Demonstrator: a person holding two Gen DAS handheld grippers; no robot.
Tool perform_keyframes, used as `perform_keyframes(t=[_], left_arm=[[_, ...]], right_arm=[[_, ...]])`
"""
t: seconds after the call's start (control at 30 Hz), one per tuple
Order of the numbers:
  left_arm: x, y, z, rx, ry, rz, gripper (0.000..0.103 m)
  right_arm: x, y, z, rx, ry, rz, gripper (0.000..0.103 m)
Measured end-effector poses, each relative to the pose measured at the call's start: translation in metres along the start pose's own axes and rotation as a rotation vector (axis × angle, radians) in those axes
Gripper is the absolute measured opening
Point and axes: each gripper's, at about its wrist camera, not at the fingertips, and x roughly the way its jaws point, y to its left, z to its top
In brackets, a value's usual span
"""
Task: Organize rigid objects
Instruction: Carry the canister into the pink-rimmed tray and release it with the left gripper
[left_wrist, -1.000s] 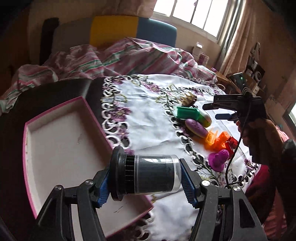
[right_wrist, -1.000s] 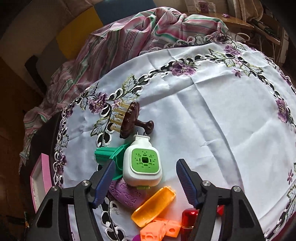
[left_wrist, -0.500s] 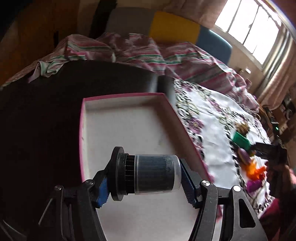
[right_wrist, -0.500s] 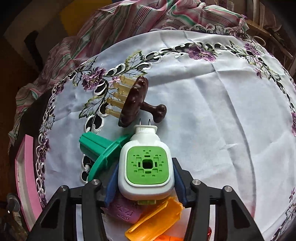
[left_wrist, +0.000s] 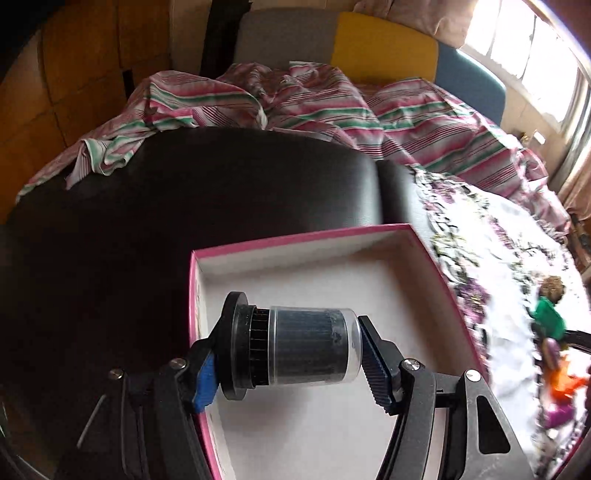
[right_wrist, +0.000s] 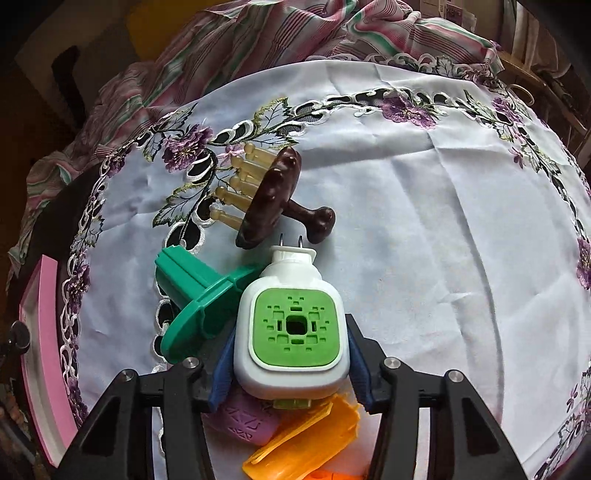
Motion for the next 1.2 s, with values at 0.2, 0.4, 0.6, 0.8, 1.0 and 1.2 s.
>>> perform_keyframes(t=[0.2, 0.4, 0.6, 0.8, 1.0, 1.2], left_arm=[[0.008, 0.004, 0.006, 0.010, -0.004, 0.040, 0.074], [-0.026, 0.008, -0.009, -0.005, -0.058, 0.039, 0.081], [-0.061, -0.003, -0.052, -0.001, -0.064, -0.006, 0.081], [-0.087, -0.024, -0.094, 0.006, -0.043, -0.059, 0.081], [-0.105, -0.042, -0.117, 0.006, -0.030, -0.122, 0.081], [-0.116, -0.050, -0.130, 0.025, -0.026, -0.123, 0.081]], right_arm=[[-0.001, -0.002, 0.002, 0.011, -0.008, -0.004, 0.053], [0.000, 0.002, 0.002, -0.012, -0.021, -0.027, 0.053], [-0.001, 0.003, 0.002, -0.012, -0.027, -0.029, 0.053], [-0.002, 0.004, 0.002, -0.010, -0.032, -0.029, 0.053], [-0.003, 0.003, 0.002, -0.010, -0.034, -0.029, 0.053], [-0.004, 0.005, 0.002, -0.021, -0.037, -0.046, 0.053]])
